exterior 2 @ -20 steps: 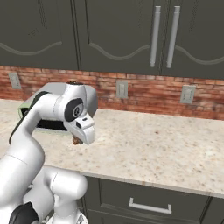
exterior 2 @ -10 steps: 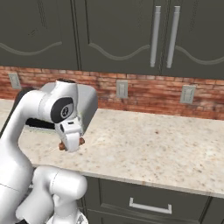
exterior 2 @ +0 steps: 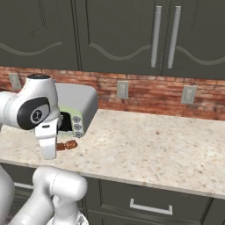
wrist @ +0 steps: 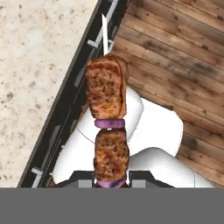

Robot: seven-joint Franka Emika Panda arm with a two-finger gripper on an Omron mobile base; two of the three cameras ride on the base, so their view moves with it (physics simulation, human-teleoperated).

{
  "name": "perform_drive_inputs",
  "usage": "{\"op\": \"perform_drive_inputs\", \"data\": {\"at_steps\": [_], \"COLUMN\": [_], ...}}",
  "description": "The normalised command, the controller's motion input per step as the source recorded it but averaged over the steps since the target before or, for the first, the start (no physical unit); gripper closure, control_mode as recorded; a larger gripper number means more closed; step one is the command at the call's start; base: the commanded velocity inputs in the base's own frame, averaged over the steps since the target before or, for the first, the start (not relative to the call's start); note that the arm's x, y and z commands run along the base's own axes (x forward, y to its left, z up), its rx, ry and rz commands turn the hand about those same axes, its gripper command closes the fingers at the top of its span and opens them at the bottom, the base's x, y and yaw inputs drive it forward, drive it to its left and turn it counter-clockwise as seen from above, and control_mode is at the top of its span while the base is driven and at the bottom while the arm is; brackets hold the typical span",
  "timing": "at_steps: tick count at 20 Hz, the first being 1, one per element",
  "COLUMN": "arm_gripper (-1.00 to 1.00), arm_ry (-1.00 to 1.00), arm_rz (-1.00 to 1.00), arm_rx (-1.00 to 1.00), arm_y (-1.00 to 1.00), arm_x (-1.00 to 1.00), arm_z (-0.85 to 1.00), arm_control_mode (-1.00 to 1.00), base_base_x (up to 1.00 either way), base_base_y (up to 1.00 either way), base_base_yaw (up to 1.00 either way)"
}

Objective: Store the kebab skewer in the freezer for long-term storage. Close the freezer door after placing the cooked food.

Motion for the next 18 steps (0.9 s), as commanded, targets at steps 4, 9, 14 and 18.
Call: {"op": "perform_drive_inputs", "data": {"at_steps": [4, 9, 14, 18], "arm_gripper": [1.00, 1.00, 1.00, 1.00], "arm_ry": [0.00, 0.19, 0.25, 0.18], "arm_rz": [-0.17, -0.14, -0.07, -0.02], "arm_rx": [-0.28, -0.04, 0.01, 0.02], "arm_y": [0.09, 0.10, 0.12, 0.12], "arm_x": [0.00, 0.00, -0.23, -0.32], "arm_z": [0.23, 0.02, 0.02, 0.02], "arm_control_mode": [-1.00, -1.00, -1.00, -1.00], "base_base_x": [0.00, 0.00, 0.00, 0.00], "base_base_y": [0.00, 0.00, 0.00, 0.00], "base_base_yaw": [0.00, 0.00, 0.00, 0.00]}}
